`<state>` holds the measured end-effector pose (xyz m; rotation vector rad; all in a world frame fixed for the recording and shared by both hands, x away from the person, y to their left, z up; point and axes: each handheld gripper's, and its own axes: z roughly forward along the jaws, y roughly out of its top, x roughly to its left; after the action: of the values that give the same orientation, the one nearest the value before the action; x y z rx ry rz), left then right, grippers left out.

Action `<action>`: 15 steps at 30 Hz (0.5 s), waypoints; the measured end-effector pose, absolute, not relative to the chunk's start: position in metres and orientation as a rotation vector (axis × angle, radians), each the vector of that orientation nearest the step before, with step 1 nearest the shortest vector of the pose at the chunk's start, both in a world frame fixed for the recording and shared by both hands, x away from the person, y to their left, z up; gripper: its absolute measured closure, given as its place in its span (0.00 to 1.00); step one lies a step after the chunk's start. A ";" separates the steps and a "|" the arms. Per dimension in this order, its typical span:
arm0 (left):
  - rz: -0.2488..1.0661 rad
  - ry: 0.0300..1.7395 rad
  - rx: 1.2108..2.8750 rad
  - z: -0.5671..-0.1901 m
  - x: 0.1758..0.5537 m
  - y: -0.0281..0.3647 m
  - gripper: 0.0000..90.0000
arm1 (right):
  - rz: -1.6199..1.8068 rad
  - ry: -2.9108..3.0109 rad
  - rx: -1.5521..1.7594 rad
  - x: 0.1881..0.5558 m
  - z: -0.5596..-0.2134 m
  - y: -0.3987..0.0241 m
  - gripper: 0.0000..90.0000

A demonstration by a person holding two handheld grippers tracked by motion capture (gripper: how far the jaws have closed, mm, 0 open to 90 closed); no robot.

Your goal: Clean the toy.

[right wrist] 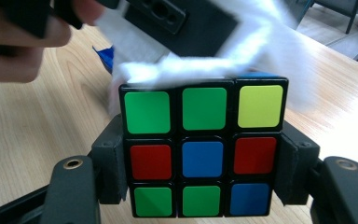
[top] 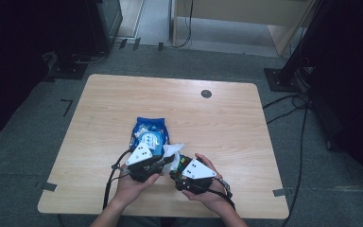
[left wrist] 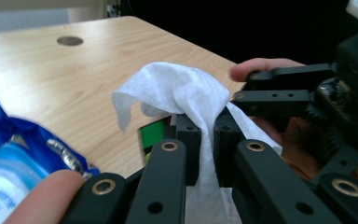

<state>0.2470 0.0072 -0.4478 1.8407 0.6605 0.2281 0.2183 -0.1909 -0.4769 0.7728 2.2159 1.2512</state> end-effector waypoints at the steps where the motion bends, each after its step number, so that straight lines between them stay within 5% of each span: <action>1: 0.227 0.662 1.844 -0.449 0.248 0.007 0.95 | 1.241 2.214 0.772 0.219 -0.478 -0.191 0.38; 15: 0.435 0.904 1.796 -0.449 0.274 0.062 0.95 | 1.264 2.154 0.816 0.222 -0.471 -0.210 0.38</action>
<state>0.2740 0.0621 -0.4493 1.7960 0.9044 0.4347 0.2222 -0.2104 -0.4706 0.8165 2.1541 1.2638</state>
